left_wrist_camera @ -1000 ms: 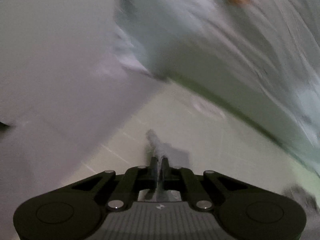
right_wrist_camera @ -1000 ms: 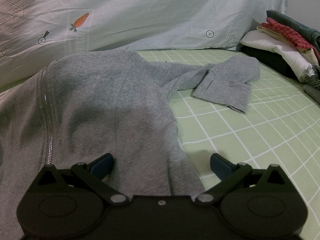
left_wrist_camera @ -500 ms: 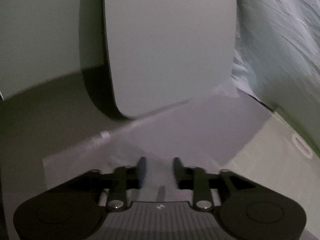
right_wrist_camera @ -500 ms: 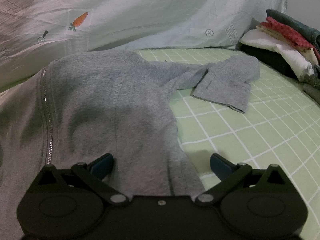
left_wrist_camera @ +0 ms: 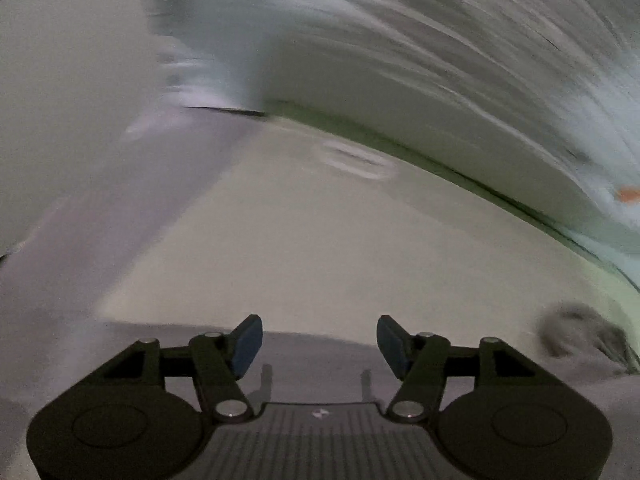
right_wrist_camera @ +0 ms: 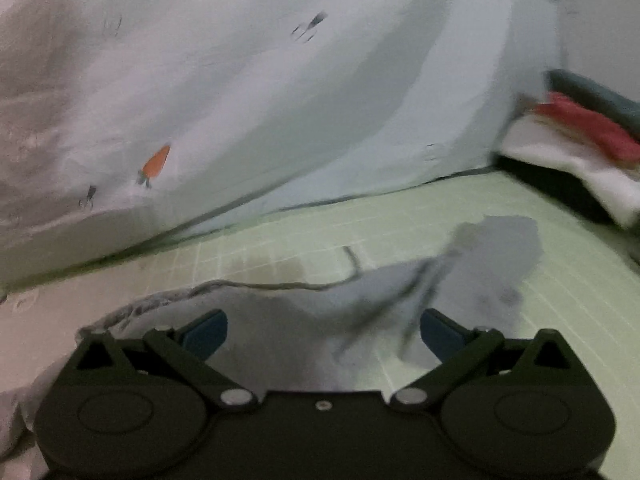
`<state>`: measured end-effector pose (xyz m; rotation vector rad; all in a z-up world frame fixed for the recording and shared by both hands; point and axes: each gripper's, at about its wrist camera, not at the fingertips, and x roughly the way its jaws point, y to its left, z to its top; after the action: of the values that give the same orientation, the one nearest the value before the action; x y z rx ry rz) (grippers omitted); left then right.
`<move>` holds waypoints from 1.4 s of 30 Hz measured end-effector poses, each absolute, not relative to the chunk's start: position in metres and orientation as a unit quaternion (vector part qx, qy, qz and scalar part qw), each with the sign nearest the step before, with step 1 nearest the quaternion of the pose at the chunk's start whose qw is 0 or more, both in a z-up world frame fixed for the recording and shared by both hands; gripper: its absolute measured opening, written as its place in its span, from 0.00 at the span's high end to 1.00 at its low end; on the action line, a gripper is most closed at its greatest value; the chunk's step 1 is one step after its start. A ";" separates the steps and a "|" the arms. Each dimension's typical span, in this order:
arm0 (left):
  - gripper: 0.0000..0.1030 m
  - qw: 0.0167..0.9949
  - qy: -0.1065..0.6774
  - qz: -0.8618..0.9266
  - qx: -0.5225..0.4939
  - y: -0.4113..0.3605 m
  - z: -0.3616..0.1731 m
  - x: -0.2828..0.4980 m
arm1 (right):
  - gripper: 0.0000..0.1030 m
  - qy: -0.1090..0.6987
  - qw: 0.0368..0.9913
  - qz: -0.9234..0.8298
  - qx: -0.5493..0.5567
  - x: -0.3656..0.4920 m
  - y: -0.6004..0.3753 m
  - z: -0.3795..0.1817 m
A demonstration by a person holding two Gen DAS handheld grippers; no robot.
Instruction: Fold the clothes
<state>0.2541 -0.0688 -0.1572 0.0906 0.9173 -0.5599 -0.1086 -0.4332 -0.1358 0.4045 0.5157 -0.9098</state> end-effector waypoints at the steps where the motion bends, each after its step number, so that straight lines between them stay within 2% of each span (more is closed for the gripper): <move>1: 0.38 0.851 0.441 -0.282 0.048 -0.088 -0.158 0.251 | 0.00 0.259 0.847 -0.426 0.183 -0.096 -0.443 -0.137; 6: 0.38 0.812 0.463 -0.349 0.068 -0.172 -0.167 0.240 | 0.02 0.300 0.852 -0.379 0.198 -0.042 -0.493 -0.152; 10: 0.38 0.770 0.487 -0.398 0.106 -0.235 -0.185 0.235 | 0.21 0.338 0.861 -0.309 0.221 -0.007 -0.519 -0.168; 11: 0.38 0.757 0.495 -0.408 0.121 -0.249 -0.190 0.234 | 0.22 0.350 0.863 -0.285 0.227 0.001 -0.524 -0.172; 14: 0.38 0.744 0.486 -0.421 0.180 -0.276 -0.195 0.222 | 0.40 0.382 0.862 -0.227 0.242 0.017 -0.534 -0.185; 16: 0.38 0.740 0.477 -0.427 0.208 -0.286 -0.197 0.215 | 0.58 0.403 0.858 -0.202 0.245 0.024 -0.538 -0.191; 18: 0.42 0.742 0.473 -0.426 0.211 -0.288 -0.197 0.211 | 0.65 0.420 0.858 -0.181 0.234 0.025 -0.536 -0.193; 19: 0.51 0.741 0.474 -0.429 0.207 -0.288 -0.197 0.211 | 0.77 0.428 0.858 -0.171 0.228 0.025 -0.535 -0.193; 20: 0.69 0.737 0.477 -0.435 0.198 -0.288 -0.197 0.213 | 0.85 0.432 0.858 -0.166 0.221 0.026 -0.536 -0.192; 21: 0.82 0.734 0.481 -0.442 0.189 -0.288 -0.197 0.214 | 0.90 0.436 0.859 -0.161 0.214 0.027 -0.536 -0.191; 22: 0.89 0.732 0.484 -0.445 0.180 -0.288 -0.196 0.216 | 0.91 0.439 0.860 -0.157 0.207 0.028 -0.537 -0.190; 26: 0.92 0.753 0.454 -0.442 0.179 -0.290 -0.187 0.215 | 0.92 0.410 0.878 -0.180 0.167 0.029 -0.541 -0.177; 30: 0.92 0.799 0.384 -0.435 0.157 -0.291 -0.147 0.222 | 0.92 0.338 0.903 -0.216 0.153 0.032 -0.555 -0.141; 35: 0.92 0.867 0.243 -0.418 0.119 -0.289 -0.079 0.228 | 0.92 0.228 0.935 -0.243 0.124 0.041 -0.565 -0.081; 37: 0.91 0.879 0.215 -0.406 0.128 -0.293 -0.072 0.227 | 0.92 0.203 0.942 -0.247 0.105 0.051 -0.562 -0.069; 38: 0.87 0.878 0.220 -0.402 0.139 -0.296 -0.078 0.227 | 0.92 0.206 0.941 -0.252 0.089 0.057 -0.557 -0.070; 40: 0.85 0.876 0.231 -0.392 0.161 -0.302 -0.091 0.228 | 0.89 0.252 0.929 -0.264 0.064 0.074 -0.552 -0.086; 41: 0.81 0.871 0.245 -0.389 0.170 -0.303 -0.099 0.228 | 0.84 0.286 0.916 -0.273 0.065 0.081 -0.552 -0.100; 42: 0.77 0.863 0.269 -0.390 0.174 -0.300 -0.107 0.227 | 0.72 0.306 0.907 -0.281 0.074 0.083 -0.552 -0.111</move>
<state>0.2274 -0.3002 -0.1072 0.3652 0.5636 -0.8177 0.0830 -0.5518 -0.1108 0.1521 0.6327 -0.5797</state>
